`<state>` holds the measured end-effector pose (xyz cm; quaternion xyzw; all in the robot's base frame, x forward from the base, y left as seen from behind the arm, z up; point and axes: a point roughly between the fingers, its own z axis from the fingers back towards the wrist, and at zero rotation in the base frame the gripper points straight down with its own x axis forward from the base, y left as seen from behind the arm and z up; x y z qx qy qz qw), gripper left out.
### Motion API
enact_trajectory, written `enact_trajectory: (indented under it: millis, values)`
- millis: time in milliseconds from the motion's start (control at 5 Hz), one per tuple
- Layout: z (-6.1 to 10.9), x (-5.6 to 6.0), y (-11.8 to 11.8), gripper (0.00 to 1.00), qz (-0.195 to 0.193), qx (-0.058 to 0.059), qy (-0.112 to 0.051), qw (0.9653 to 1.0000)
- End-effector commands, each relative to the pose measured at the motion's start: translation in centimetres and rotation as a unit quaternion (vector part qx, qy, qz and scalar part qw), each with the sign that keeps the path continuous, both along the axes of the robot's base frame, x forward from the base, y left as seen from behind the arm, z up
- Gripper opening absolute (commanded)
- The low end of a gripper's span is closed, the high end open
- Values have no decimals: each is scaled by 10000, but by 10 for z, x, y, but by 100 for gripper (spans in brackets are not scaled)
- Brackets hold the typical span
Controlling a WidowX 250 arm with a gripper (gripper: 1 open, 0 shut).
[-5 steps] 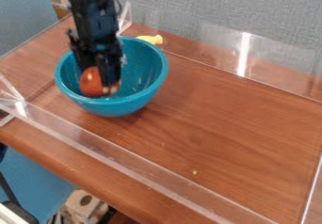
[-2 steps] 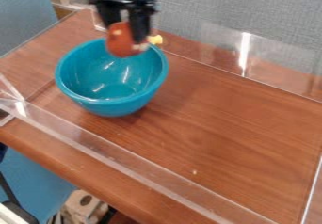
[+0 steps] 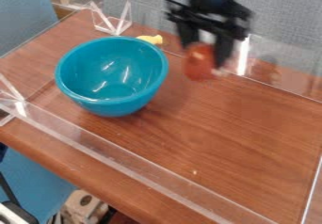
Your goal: Remove the mushroom from the blue bowl and put it on the table
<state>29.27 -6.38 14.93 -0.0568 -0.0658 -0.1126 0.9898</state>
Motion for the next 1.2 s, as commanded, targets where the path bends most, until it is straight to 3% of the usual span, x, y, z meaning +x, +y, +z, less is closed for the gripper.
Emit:
enact_trajectory:
  millis: [0,400,800,1000]
  values:
    - [-7,-5,-35,0,-233,65,-128,9996]
    - [-68,-2,-22,0,-341,216,195,9990]
    - [-95,3,10,0,-683,216,385,9967]
    - [-102,3,4,0,-643,211,406,9969]
